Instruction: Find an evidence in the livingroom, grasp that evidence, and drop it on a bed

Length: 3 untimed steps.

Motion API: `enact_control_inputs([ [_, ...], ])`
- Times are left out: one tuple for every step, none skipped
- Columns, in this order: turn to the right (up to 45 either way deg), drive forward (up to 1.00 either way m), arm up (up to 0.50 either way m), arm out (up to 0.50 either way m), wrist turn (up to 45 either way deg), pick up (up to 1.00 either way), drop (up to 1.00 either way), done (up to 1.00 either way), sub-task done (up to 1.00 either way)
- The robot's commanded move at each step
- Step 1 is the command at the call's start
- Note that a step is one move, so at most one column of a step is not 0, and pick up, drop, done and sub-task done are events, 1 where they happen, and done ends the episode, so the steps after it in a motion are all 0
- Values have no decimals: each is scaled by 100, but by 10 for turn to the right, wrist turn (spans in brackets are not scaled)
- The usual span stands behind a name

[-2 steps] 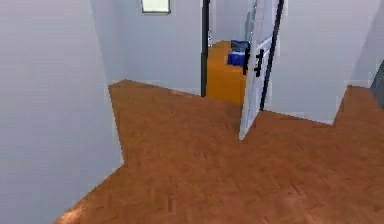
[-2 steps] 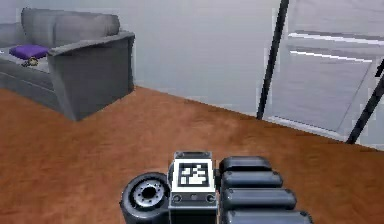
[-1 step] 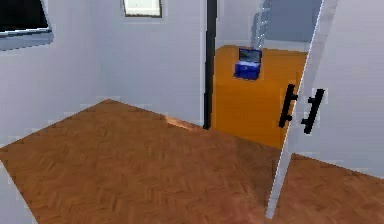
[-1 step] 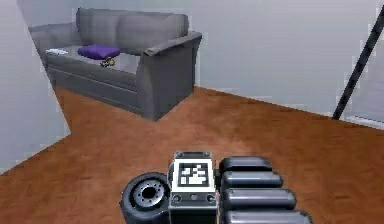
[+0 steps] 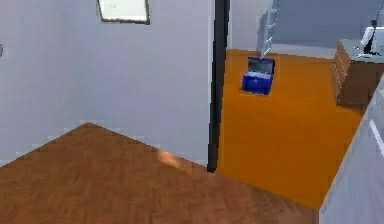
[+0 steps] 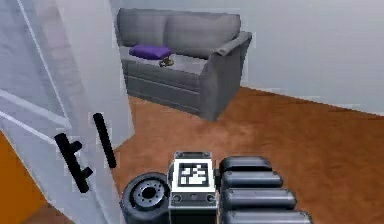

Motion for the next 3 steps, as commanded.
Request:
enact_control_inputs([
  [90, 0, 0, 0, 0, 0, 0, 0, 0],
  [0, 40, 0, 0, 0, 0, 0, 0, 0],
  [120, 0, 0, 0, 0, 0, 0, 0, 0],
])
